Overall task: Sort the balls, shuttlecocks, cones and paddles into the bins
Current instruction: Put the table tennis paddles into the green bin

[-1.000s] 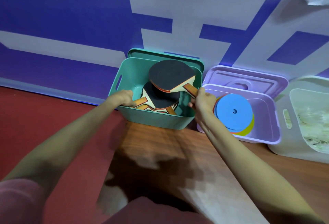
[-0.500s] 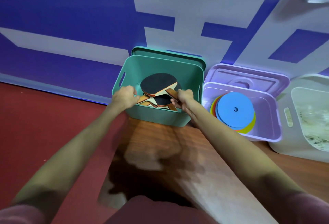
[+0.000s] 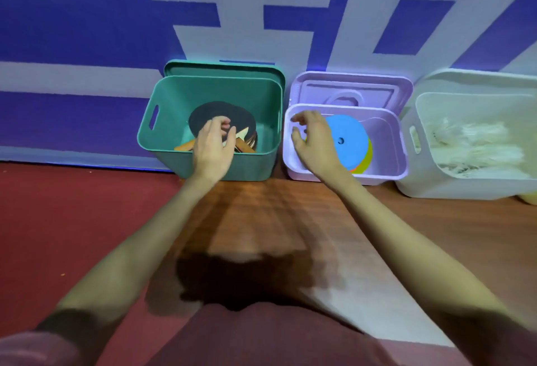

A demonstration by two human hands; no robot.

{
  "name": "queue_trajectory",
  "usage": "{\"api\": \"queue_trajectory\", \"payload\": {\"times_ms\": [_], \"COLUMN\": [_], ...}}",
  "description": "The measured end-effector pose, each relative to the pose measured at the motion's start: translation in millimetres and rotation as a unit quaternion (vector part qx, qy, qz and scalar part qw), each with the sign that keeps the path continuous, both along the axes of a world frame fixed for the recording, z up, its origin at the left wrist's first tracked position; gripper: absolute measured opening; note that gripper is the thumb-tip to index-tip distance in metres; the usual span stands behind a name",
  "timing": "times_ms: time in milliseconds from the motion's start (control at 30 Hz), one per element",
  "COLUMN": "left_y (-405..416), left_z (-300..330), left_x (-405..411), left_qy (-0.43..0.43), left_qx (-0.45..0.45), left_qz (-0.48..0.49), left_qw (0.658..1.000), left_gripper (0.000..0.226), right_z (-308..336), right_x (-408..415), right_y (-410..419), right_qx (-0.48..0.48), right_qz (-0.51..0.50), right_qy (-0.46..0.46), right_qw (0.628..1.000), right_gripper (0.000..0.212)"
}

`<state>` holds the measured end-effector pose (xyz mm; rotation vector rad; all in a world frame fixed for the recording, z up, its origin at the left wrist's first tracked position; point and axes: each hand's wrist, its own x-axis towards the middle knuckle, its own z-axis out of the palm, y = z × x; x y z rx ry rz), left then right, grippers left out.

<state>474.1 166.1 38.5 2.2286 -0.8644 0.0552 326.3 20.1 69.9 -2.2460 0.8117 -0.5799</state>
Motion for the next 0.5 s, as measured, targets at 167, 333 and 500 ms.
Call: {"api": "queue_trajectory", "payload": {"times_ms": [167, 333, 500], "left_y": [-42.0, -87.2, -132.5], "left_z": [-14.9, -43.7, -67.2], "left_x": [-84.5, -176.9, -264.9], "left_qy": [0.005, -0.004, 0.005], "left_qx": [-0.062, 0.048, 0.166], "left_qz": [-0.071, -0.210, -0.312], "left_qw": [0.996, 0.977, 0.935], "left_gripper": [0.027, 0.039, 0.050], "right_z": [-35.7, -70.1, -99.0], "right_x": [-125.6, -244.0, -357.4], "right_y": [-24.4, -51.1, -76.5], "right_qx": [-0.013, -0.007, 0.039], "right_qz": [-0.112, -0.174, -0.259], "right_qy": [0.037, 0.190, 0.262], "right_qw": [0.993, 0.966, 0.929], "right_gripper": [0.028, 0.041, 0.051]}}
